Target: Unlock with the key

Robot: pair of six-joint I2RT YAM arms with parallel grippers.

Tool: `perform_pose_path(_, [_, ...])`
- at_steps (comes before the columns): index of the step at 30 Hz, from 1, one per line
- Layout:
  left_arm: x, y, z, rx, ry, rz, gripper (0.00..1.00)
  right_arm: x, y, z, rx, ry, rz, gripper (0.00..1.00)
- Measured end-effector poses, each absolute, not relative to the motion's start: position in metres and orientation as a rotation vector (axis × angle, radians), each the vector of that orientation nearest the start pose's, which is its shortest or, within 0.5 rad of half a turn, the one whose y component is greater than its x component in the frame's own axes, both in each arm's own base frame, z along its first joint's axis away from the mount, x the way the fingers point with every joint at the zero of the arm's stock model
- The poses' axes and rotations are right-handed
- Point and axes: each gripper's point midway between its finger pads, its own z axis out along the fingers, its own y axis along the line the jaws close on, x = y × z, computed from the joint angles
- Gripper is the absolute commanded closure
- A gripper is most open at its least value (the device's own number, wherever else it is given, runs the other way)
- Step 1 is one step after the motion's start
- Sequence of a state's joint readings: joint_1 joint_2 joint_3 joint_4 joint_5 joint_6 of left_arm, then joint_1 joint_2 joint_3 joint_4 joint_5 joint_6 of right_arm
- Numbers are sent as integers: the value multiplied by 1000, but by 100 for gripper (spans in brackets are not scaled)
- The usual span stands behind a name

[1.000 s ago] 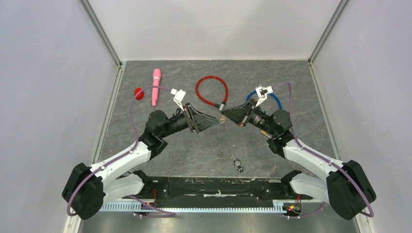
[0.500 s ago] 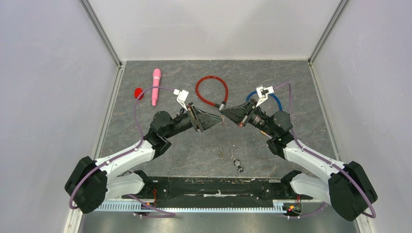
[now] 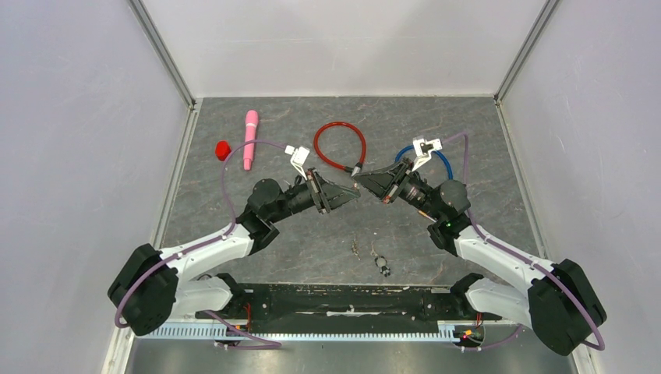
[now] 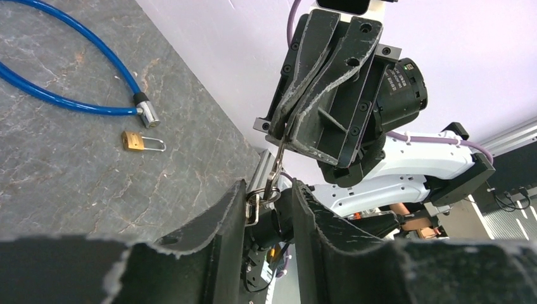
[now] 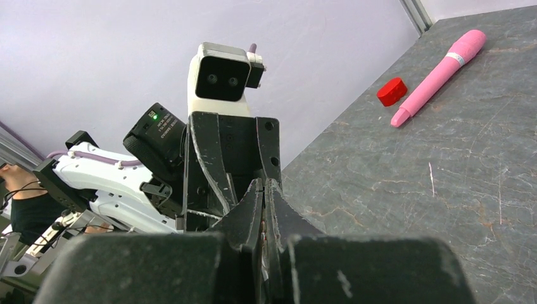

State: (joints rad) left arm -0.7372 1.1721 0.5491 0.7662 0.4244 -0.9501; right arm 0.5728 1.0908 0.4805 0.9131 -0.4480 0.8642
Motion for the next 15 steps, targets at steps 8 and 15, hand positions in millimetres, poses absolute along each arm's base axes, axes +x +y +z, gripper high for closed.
perform_pose_path(8, [204,-329,273,241,1644,-1649,64,237,278,297,-223,1435,1488,100])
perform_pose_path(15, [203,-329,277,244,1624,-1655,66,236,278,299,-222,1430,1488,100])
